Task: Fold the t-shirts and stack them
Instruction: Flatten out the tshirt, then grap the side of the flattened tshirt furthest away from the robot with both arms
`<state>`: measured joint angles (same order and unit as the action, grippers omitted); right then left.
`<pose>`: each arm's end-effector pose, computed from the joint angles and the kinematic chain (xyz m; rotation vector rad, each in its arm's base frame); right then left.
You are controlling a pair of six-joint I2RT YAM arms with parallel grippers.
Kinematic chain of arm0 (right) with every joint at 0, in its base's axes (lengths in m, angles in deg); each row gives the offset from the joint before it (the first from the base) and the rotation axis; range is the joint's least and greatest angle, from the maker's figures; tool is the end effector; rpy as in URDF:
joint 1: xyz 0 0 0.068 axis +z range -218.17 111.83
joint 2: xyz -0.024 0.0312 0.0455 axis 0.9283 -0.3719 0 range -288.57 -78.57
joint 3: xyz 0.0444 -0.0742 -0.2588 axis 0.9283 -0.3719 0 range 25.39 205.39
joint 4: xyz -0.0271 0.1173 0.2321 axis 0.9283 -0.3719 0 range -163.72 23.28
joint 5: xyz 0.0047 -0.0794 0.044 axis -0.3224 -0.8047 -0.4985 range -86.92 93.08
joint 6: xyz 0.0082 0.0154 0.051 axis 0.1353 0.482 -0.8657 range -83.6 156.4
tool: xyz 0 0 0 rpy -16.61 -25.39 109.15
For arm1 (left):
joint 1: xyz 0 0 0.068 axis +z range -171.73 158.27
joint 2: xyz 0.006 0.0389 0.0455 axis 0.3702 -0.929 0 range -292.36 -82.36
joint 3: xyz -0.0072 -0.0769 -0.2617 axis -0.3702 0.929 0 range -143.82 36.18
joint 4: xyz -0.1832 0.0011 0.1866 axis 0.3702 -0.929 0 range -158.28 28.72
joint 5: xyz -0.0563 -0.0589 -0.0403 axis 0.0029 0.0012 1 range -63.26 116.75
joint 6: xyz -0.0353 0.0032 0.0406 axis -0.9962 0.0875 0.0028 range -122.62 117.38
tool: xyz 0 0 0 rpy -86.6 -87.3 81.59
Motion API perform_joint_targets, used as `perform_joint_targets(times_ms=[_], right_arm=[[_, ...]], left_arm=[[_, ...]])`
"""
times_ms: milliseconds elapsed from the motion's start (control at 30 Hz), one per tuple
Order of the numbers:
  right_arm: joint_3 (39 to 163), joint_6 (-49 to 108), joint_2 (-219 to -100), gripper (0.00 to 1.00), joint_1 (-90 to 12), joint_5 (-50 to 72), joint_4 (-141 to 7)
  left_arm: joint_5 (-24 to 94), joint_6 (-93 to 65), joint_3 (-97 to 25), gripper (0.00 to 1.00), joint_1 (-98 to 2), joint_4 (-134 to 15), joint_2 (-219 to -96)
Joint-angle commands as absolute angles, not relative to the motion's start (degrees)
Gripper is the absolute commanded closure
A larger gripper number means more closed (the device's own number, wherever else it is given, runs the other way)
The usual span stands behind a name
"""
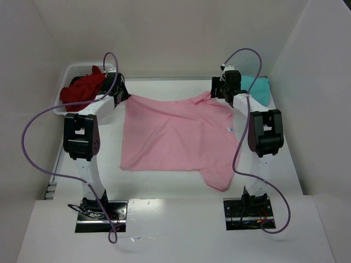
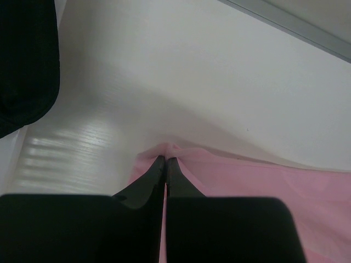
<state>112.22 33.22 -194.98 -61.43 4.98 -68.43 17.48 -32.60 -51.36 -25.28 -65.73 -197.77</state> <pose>0.4705 0.0568 0.2243 -0.0857 2.1180 0.1380 0.4696 -0.0233 0.2322 -0.5793 2.0513 -0.1732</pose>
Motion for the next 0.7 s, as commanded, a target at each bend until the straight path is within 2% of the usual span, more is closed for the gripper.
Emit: perform_joint_targets(times_ms=[0,100,267,433,667], right_arm=[[114.41,33.9,-198.24,0.3,-62.78,6.04,-67.46],[118.12,31.21,-201.98,0.29,-65.36,8.94,-69.54],[123.63,30.68,-206.43,0.42,-67.02,14.07,-72.43],[125.88,30.68,-207.69,0.42,-67.02,15.47,-71.9],[125.85,27.36,-207.77,0.41,-67.02,23.82,-70.42]], left_arm=[[18.13,-31.27,-53.5,1.0,-24.98,-64.71,-199.03],[18.13,-31.27,-53.99,1.0,-24.98,-65.24,-199.51],[17.52,-30.74,-53.99,1.0,-24.98,-65.24,-199.51],[17.05,-30.74,-53.99,1.0,-24.98,-65.76,-199.51],[16.99,-30.74,-53.46,1.0,-24.98,-65.76,-199.51]])
